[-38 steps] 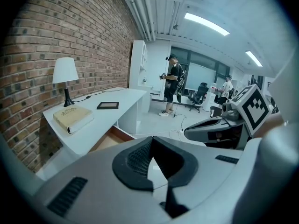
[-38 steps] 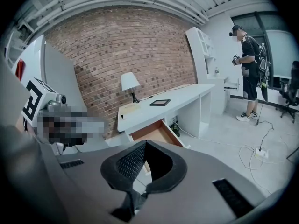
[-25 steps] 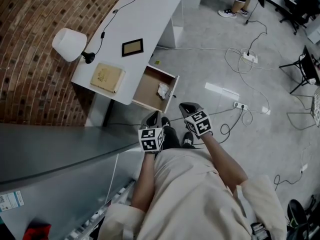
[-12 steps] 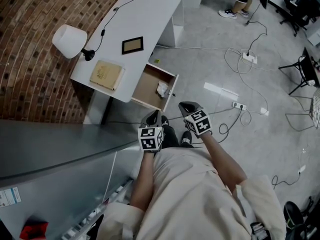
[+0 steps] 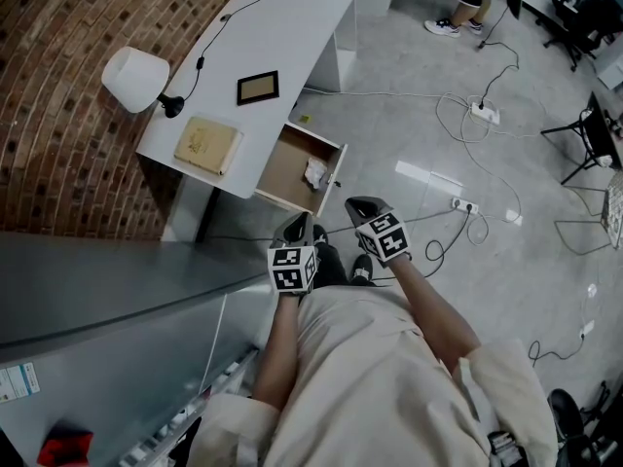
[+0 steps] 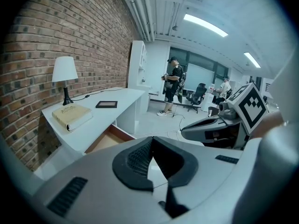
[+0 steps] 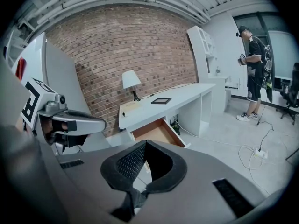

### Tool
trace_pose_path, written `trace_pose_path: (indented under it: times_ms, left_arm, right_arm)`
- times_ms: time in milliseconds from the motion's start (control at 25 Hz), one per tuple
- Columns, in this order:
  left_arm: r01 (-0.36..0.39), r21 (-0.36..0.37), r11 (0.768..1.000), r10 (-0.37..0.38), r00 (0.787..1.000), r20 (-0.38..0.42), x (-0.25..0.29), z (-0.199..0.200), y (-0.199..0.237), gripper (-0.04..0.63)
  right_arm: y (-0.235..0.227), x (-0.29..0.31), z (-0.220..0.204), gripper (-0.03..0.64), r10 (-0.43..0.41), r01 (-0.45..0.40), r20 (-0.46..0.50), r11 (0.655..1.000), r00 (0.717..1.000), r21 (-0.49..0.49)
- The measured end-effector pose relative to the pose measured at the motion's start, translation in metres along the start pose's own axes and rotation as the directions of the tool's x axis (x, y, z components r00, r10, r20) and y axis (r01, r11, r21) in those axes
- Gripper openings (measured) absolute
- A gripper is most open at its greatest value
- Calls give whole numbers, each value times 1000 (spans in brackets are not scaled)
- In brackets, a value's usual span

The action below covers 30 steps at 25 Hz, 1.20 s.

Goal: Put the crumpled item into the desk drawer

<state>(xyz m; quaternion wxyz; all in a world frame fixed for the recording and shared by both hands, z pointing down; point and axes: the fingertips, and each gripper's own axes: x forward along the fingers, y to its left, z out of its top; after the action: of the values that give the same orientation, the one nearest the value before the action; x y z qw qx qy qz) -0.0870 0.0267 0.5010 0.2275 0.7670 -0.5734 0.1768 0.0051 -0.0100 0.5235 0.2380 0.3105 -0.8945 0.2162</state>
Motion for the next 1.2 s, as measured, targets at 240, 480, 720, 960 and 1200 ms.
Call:
trace_pose_path:
  times_ms: [240,480,720,960,1200]
  left_arm:
    - [2,-1,1000,-2,1000,-4,-2,-3,1,17]
    - [-8,-13,1000,8,1000,8,-3,-2,4,17]
    - [-5,-18,1000,5,1000,8,-3,-4,2,17]
    - [-6,-18,1000,6,1000,8,-5,-5,2,17]
    - [-10,-22,1000,10,1000,10,-6,-6,5,17]
  right_arm:
    - [4,2,-2,25,6,-6,-6,1000,1000,-6]
    - [5,1,-4,25,11,-12,-13,1000,1000,-12]
    - [2,-1,-7,25,2,-2,-19,1000,1000,-14]
    - [3,-2,-6,25,4,-4,-19,1000,1000,-18]
    - [5,0,-5,25,6,-7,-19,1000,1000,-23]
